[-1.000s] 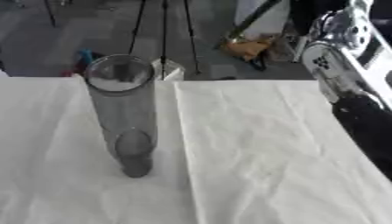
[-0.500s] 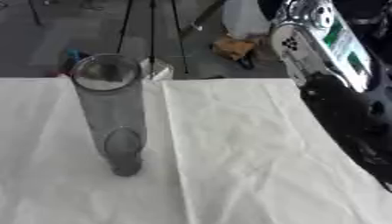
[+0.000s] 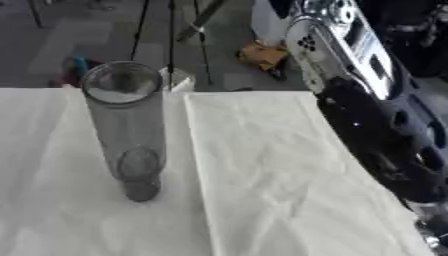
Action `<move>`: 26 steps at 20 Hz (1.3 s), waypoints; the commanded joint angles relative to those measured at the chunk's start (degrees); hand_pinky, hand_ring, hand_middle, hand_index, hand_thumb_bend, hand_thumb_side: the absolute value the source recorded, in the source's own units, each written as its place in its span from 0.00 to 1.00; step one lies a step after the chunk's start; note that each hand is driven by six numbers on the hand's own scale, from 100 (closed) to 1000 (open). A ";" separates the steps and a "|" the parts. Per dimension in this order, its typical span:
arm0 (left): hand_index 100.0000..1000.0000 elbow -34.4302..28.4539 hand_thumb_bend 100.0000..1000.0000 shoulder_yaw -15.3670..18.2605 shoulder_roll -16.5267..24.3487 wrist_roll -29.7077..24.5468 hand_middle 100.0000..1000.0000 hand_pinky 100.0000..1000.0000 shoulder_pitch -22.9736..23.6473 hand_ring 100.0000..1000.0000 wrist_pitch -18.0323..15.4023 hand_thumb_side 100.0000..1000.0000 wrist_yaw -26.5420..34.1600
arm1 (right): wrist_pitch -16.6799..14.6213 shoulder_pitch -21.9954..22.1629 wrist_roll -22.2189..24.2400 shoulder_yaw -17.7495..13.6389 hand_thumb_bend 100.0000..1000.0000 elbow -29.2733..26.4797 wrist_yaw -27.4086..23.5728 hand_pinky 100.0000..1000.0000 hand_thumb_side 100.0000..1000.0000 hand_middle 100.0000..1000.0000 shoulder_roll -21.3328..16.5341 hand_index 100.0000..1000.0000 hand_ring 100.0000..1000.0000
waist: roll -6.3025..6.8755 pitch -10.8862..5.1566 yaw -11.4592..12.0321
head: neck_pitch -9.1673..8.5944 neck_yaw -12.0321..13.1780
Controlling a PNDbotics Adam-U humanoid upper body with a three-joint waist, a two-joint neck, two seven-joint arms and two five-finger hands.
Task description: Arrange flowers into the vase.
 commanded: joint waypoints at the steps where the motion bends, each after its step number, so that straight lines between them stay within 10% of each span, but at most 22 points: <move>1: 0.89 -0.91 0.00 -0.48 0.14 -0.23 0.77 0.51 -0.79 0.53 0.00 1.00 0.44 | 1.41 -1.36 -0.21 -0.28 0.30 -0.76 1.85 0.00 0.42 0.00 -0.22 0.00 0.00 | -0.75 -2.02 0.20 | 0.45 -0.38; 26: 0.89 -0.91 0.00 -0.72 -0.58 -1.00 0.77 0.51 -1.90 0.53 0.91 1.00 1.67 | 7.90 -3.23 -0.37 1.91 0.34 -0.76 7.48 0.00 0.42 0.00 3.54 0.00 0.00 | -1.61 -2.33 1.62 | 1.05 -2.04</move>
